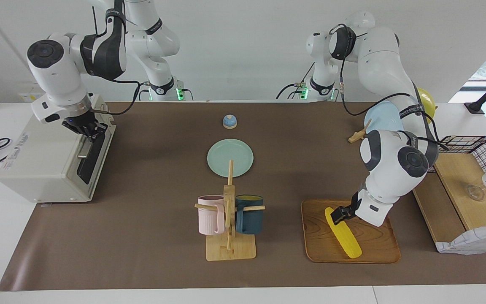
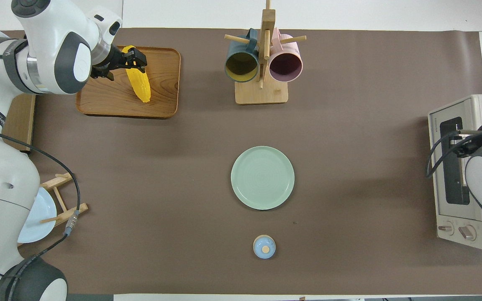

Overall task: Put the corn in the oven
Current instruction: 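Lower the left gripper and close it around the yellow corn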

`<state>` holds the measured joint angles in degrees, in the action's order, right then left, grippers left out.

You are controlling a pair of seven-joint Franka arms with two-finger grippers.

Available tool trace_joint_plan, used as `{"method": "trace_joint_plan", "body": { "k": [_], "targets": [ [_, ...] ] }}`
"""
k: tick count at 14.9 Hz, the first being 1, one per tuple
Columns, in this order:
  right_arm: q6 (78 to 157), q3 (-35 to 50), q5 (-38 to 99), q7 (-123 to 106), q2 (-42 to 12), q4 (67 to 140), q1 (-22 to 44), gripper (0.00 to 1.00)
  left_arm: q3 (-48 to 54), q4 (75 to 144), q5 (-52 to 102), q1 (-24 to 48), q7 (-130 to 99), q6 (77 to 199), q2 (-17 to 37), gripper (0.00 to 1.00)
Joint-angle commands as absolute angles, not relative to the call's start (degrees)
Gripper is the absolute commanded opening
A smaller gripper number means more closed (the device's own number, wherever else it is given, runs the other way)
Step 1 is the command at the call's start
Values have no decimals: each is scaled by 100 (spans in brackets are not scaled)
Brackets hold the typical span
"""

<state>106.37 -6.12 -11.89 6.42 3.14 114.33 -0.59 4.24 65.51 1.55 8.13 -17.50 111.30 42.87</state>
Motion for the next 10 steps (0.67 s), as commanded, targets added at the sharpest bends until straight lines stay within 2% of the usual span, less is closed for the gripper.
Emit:
{"method": "trace_joint_plan", "body": {
  "k": [1,4,10],
  "targets": [
    [10723,-598,-1353,826,404,11637,-106,0,334,6381,-175,958,-1784,11355,4596,100],
    [10714,-589,-1819,625,396,11584,-149,0,246,6346,-264,1064,-1784,11452,4737,100],
    [10819,-580,-1793,580,396,11646,-264,0,264,6293,-220,1046,-1775,11847,4922,100]
  ]
}}
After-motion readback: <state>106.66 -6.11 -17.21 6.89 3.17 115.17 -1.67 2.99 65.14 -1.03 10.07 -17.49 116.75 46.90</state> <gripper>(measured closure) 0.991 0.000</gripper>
